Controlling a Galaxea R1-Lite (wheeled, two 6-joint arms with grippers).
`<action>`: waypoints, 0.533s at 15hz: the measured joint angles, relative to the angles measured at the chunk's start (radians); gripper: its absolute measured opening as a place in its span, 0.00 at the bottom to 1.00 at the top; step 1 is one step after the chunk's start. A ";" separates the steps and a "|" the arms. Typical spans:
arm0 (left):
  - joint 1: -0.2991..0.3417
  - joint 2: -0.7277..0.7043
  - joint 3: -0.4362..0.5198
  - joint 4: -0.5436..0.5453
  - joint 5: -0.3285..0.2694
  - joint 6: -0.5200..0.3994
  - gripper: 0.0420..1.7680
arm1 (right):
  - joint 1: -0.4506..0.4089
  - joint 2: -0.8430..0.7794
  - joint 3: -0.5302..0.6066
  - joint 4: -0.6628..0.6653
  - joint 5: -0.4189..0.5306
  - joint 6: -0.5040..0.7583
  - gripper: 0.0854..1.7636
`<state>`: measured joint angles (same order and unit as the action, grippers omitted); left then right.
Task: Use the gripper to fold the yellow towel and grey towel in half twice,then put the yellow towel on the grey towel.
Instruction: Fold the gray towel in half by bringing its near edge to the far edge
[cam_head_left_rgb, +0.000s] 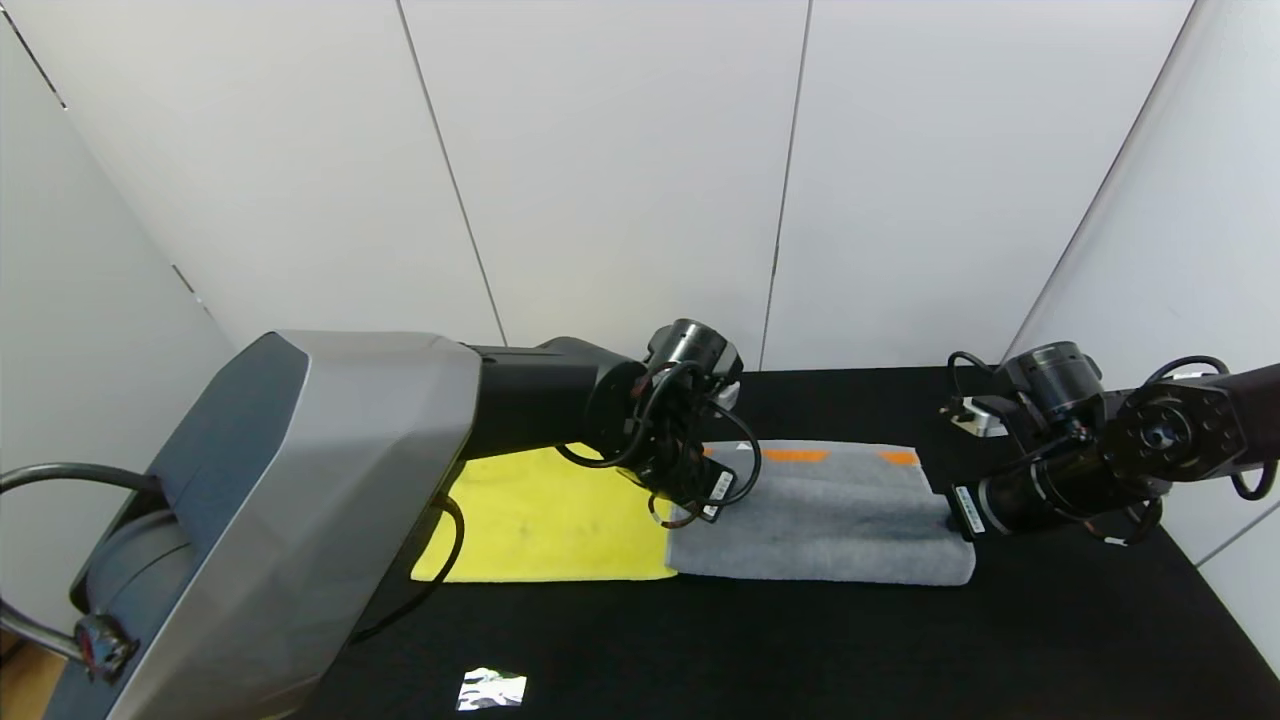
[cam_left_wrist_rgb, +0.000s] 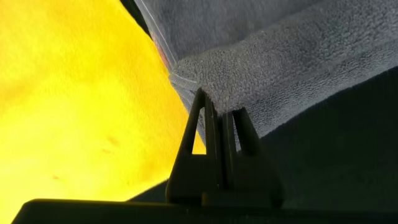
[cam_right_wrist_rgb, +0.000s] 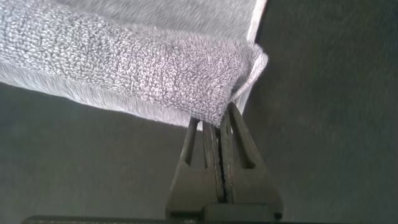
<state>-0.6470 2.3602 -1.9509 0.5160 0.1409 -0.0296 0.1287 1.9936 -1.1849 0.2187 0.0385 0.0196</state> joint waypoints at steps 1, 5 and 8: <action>0.005 0.011 -0.011 -0.004 -0.001 0.001 0.18 | -0.002 0.010 -0.007 -0.001 -0.001 0.000 0.02; 0.008 0.031 -0.025 -0.008 -0.010 0.002 0.50 | 0.002 0.034 -0.007 -0.081 -0.008 0.004 0.38; 0.010 0.033 -0.026 -0.006 -0.010 0.000 0.65 | 0.008 0.037 -0.003 -0.084 -0.008 0.005 0.57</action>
<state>-0.6374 2.3928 -1.9772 0.5100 0.1304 -0.0300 0.1370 2.0302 -1.1881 0.1347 0.0304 0.0247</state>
